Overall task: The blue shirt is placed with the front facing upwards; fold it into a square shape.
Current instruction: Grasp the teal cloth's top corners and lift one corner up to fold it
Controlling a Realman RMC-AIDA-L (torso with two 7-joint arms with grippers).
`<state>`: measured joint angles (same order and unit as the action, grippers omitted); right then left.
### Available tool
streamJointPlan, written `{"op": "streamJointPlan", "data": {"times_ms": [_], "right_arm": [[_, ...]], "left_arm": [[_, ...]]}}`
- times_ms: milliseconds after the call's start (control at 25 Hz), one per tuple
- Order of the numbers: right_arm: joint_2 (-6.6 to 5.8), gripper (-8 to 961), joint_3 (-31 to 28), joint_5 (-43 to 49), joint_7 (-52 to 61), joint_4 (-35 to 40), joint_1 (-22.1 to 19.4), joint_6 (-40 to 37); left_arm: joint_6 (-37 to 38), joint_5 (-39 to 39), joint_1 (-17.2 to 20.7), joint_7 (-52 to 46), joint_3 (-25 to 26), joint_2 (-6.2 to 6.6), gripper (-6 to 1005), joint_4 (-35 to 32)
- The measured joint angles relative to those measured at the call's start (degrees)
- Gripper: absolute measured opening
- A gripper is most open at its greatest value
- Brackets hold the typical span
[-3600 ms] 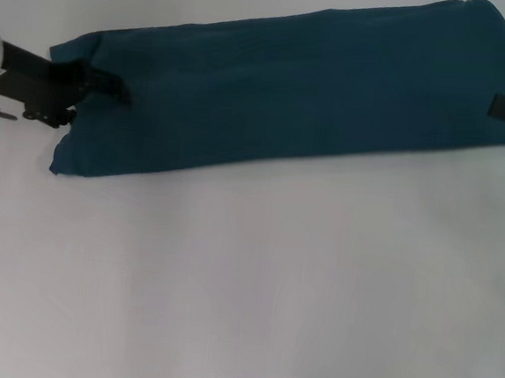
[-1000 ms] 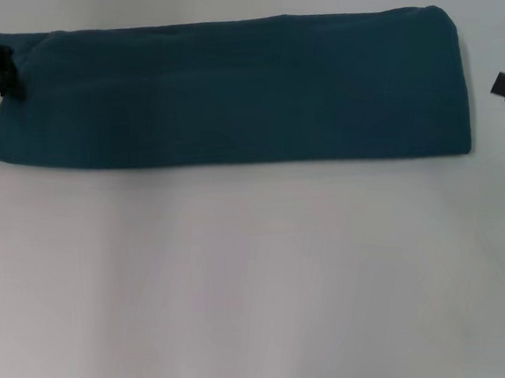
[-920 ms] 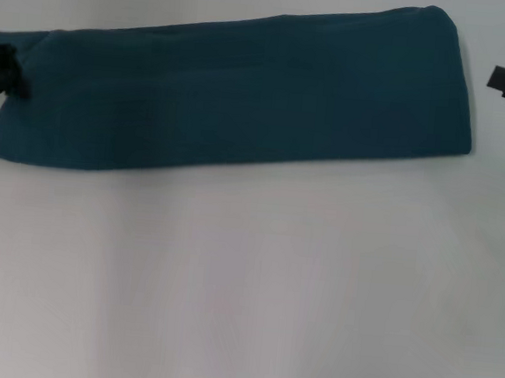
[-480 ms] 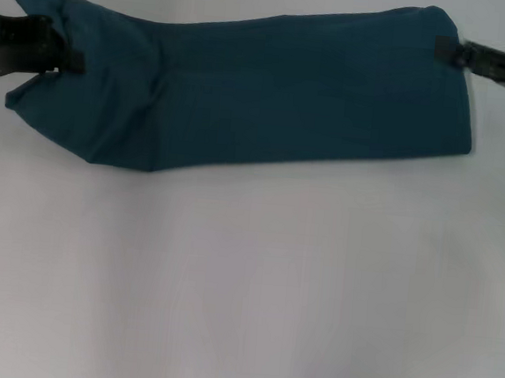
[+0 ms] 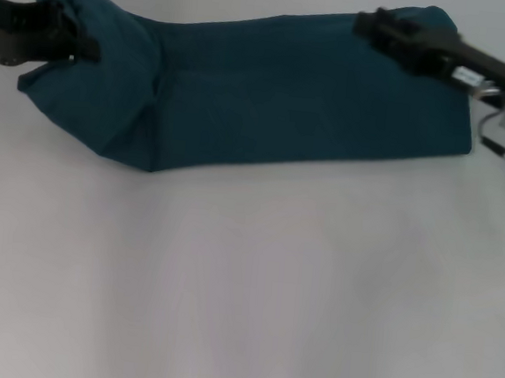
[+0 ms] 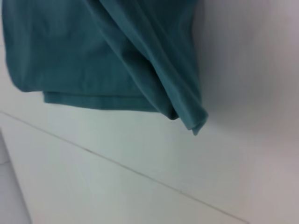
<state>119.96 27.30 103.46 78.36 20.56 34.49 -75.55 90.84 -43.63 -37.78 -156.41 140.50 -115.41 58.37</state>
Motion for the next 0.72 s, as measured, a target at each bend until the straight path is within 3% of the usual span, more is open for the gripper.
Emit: {"op": "streamJointPlan", "data": {"times_ms": [120, 440, 720], "right_arm": [[0.27, 438, 0.0, -2.0, -8.2, -6.2, 2.4, 3.5], [0.30, 261, 4.3, -2.4, -12.6, -10.9, 6.1, 6.5], [0.90, 51, 3.6, -7.5, -29.9, -19.5, 9.0, 15.7]], "left_arm": [[0.1, -2.2, -0.1, -0.6, 0.0, -0.03, 23, 0.1], [-0.2, -7.4, -1.2, -1.7, 0.1, 0.24, 23, 0.2], [-0.6, -11.6, -1.8, -1.8, 0.7, -0.44, 24, 0.4]]}}
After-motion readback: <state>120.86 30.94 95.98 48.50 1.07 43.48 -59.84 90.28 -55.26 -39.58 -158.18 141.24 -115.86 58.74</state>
